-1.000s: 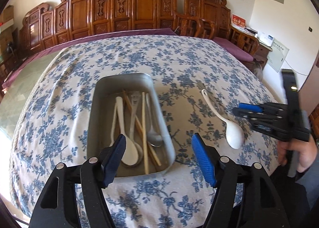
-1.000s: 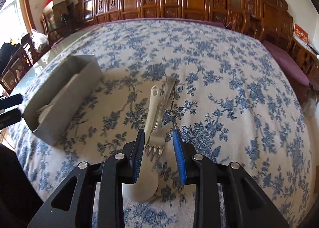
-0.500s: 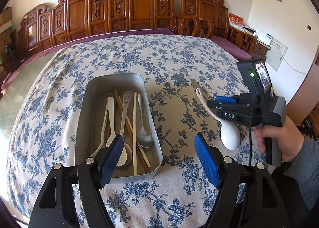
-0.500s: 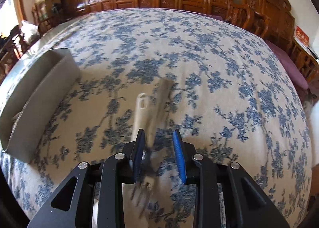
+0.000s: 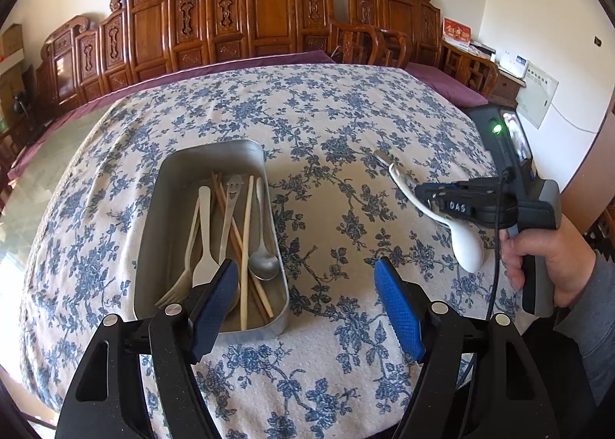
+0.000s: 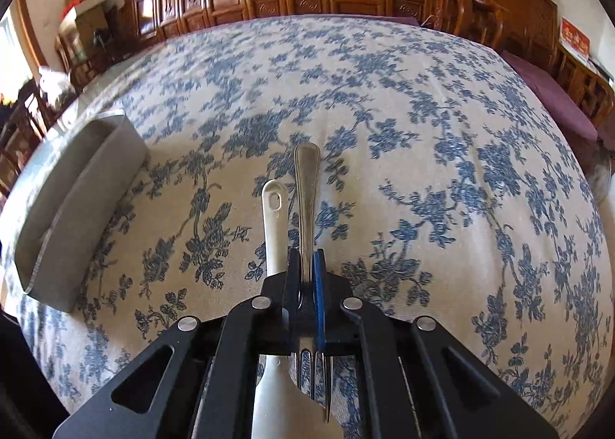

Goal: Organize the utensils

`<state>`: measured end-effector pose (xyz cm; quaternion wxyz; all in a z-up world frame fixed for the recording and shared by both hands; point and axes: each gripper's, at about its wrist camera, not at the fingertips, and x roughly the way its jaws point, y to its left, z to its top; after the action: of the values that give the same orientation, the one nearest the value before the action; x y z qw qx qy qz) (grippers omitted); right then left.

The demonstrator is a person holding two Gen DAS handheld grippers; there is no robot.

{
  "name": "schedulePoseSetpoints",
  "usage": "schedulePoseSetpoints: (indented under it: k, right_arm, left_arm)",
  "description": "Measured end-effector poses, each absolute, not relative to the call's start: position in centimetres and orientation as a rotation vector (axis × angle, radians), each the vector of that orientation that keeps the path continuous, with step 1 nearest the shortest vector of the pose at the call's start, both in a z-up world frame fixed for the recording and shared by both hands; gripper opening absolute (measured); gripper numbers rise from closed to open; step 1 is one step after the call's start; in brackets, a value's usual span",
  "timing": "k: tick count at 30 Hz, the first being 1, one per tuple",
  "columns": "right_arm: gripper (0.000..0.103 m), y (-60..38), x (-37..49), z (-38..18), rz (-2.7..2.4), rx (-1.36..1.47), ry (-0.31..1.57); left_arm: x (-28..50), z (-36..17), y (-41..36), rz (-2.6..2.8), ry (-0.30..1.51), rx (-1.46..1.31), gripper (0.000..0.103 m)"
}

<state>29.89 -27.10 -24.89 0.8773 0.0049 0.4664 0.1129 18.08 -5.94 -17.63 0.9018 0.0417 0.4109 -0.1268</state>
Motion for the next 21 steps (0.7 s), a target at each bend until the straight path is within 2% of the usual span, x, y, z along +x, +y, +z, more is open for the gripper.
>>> schedulePoseSetpoints:
  k: [5,11,21]
  right_arm:
    - [0.008,-27.8,29.7,-24.4,0.278,0.105,0.961]
    - [0.008,-25.3,29.4,-25.9,0.315,0.051,1.006]
    - [0.008,-23.9,29.7,-24.4,0.34,0.049,0.892]
  left_arm:
    - [17.8,-17.5,-6.7,-0.253,0.853,0.112,0.07]
    - [17.8,-17.8,-6.8,-0.24,0.853,0.13,0.07]
    - [18.0,-18.3,-6.0,-0.243,0.856,0.112,0.07]
